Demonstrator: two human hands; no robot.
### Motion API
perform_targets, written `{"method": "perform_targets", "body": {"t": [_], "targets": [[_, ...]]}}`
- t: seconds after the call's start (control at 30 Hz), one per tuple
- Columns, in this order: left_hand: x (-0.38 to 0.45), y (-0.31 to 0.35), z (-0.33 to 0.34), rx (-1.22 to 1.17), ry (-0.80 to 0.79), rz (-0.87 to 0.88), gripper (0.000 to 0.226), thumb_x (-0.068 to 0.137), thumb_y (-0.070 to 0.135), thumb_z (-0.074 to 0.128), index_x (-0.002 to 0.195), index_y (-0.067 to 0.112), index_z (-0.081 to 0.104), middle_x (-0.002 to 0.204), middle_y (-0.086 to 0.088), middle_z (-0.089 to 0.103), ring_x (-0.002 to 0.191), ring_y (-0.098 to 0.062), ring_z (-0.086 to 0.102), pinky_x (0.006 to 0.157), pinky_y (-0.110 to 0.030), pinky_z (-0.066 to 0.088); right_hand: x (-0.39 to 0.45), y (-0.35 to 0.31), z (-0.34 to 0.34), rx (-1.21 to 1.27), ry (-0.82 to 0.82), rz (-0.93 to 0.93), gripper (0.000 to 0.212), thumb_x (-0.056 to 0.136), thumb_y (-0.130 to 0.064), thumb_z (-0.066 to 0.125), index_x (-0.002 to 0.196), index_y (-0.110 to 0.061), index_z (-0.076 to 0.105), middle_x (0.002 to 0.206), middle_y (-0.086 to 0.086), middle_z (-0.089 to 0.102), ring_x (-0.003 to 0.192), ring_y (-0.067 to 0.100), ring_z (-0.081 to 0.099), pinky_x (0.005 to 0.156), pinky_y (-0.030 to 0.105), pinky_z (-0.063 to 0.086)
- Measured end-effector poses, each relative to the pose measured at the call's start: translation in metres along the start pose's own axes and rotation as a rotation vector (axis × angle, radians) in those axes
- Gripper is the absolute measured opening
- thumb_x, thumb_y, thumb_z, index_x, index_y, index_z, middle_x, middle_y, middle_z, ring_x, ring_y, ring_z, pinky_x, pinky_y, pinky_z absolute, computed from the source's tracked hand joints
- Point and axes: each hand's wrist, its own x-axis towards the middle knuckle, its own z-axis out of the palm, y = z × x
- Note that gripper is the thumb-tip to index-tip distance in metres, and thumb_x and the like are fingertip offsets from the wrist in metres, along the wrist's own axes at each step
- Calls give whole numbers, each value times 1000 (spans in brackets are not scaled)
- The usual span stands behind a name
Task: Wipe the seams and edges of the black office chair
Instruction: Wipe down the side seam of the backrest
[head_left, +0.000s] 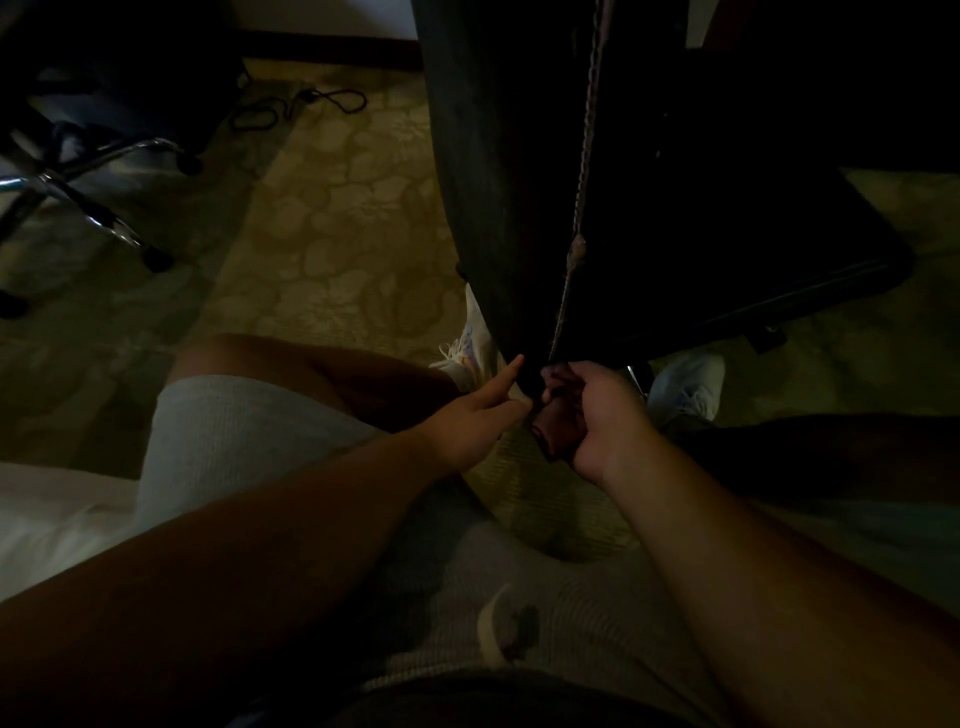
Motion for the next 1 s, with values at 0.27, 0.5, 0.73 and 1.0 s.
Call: {"method": "perform_targets", "body": {"t": [0.27, 0.5, 0.73, 1.0], "targets": [[-13, 10, 5, -1, 27, 48, 66, 105, 16, 49, 159, 38, 18, 135, 2, 58, 110, -4, 56, 68, 0, 43, 2, 1, 0, -61, 18, -54, 27, 99, -29, 51, 106, -10, 68, 80, 6, 65, 71, 20, 62, 61, 32, 47], [-23, 20, 8, -65, 61, 84, 59, 107, 21, 43, 159, 37, 17, 135, 15, 45, 132, -14, 49, 70, -1, 43, 6, 4, -3, -112, 19, -92, 26, 99, -30, 51, 104, -11, 68, 89, 7, 71, 80, 24, 67, 67, 34, 53], [-28, 22, 7, -51, 46, 98, 62, 107, 15, 42, 159, 36, 17, 119, 19, 53, 99, 4, 53, 61, 2, 41, 6, 1, -3, -153, 0, -108, 24, 99, -30, 51, 101, -12, 67, 83, 6, 69, 75, 21, 66, 63, 33, 49], [-30, 24, 6, -64, 33, 106, 59, 108, 24, 42, 159, 41, 16, 114, 30, 47, 98, 10, 50, 68, -1, 44, 6, 1, -5, -153, -2, -148, 23, 97, -30, 53, 96, -13, 68, 81, 4, 70, 75, 21, 67, 63, 33, 51]]}}
